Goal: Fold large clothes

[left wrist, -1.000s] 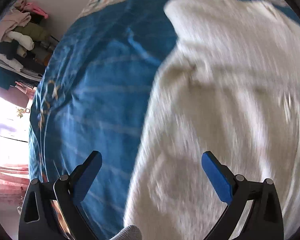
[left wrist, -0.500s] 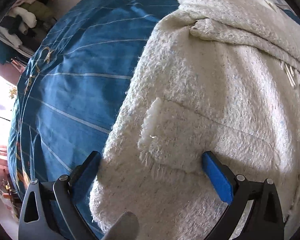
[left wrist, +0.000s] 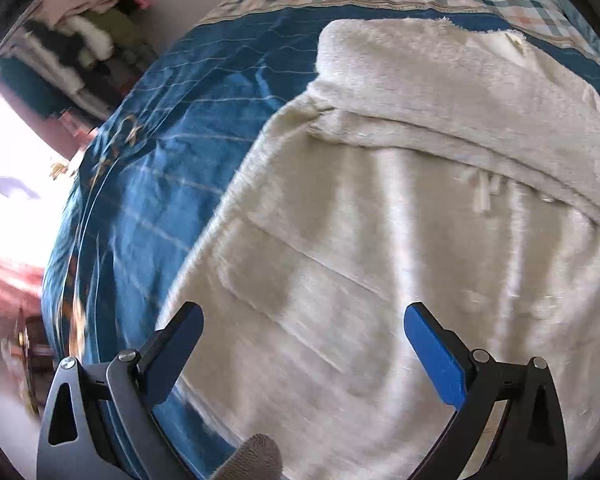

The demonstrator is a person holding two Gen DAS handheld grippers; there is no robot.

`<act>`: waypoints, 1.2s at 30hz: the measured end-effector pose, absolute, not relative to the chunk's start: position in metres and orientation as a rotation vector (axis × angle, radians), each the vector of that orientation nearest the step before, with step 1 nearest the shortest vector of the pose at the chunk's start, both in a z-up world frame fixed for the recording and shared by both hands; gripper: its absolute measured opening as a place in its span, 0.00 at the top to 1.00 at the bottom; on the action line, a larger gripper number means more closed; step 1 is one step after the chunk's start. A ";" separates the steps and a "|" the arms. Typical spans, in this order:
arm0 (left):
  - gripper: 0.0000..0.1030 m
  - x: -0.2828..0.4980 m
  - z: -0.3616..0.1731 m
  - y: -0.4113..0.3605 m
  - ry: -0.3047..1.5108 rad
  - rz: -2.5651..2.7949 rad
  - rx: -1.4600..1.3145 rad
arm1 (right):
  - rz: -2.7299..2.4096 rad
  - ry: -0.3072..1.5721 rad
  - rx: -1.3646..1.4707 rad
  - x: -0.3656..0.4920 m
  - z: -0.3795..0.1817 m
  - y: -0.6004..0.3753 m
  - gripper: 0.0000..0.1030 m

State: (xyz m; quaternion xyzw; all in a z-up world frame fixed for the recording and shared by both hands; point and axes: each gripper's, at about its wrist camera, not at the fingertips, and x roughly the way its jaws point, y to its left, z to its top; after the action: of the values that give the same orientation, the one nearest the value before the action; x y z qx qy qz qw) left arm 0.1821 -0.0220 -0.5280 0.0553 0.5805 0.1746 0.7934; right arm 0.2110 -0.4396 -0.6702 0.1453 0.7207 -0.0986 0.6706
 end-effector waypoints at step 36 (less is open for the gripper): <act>0.00 0.117 -0.584 -0.421 1.127 0.577 0.729 | -0.280 1.636 0.301 0.109 -0.576 -0.817 0.26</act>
State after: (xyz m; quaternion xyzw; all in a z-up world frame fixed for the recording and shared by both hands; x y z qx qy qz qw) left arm 0.1174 -0.4211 -0.5837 0.3328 0.5149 0.2636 0.7447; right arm 0.1089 -0.8166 -0.5762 0.1333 0.7245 -0.1240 0.6648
